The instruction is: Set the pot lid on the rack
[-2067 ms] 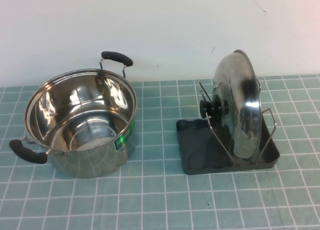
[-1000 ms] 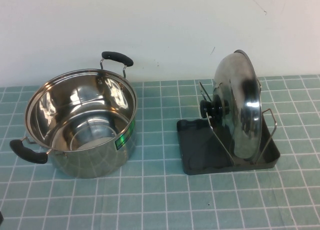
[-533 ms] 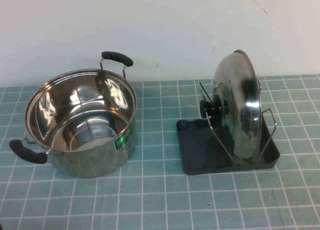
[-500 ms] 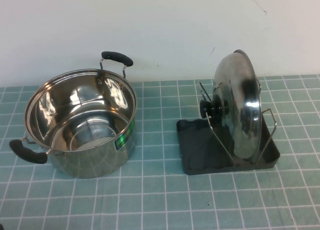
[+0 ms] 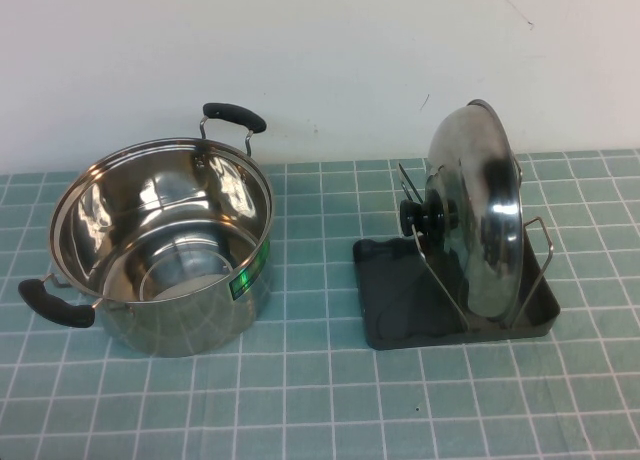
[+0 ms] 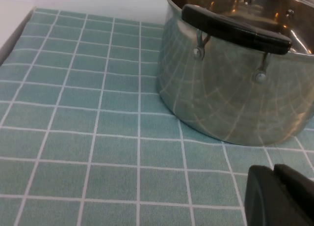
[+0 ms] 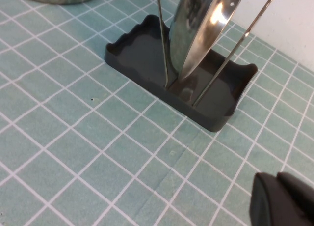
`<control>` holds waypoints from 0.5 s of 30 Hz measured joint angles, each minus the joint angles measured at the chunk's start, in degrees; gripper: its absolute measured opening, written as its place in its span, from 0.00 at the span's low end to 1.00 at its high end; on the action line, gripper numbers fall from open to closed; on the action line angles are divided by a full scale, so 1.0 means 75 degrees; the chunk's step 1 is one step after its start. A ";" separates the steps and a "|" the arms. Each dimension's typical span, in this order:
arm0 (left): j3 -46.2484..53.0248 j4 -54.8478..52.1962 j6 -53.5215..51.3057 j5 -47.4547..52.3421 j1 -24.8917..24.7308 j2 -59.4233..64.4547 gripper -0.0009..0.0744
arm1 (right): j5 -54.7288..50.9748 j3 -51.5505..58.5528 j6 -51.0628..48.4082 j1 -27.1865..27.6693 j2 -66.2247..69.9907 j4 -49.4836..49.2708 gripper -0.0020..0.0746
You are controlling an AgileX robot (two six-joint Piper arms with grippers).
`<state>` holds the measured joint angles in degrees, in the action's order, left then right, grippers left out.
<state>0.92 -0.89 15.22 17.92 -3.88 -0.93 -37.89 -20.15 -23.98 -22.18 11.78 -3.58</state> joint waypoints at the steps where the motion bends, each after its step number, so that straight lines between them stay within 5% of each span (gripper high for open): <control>1: 0.0000 0.0014 -0.0012 0.0014 0.0000 0.0000 0.01 | 0.0000 0.0000 0.0000 0.0000 0.0000 0.0000 0.02; 15: 0.0000 0.0013 -0.0765 0.0012 0.0000 0.0000 0.01 | 0.0000 0.0000 0.0000 0.0000 0.0000 0.0000 0.02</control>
<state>0.92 -0.79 9.48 18.00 -3.88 -0.93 -37.89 -20.15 -23.98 -22.18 11.78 -3.58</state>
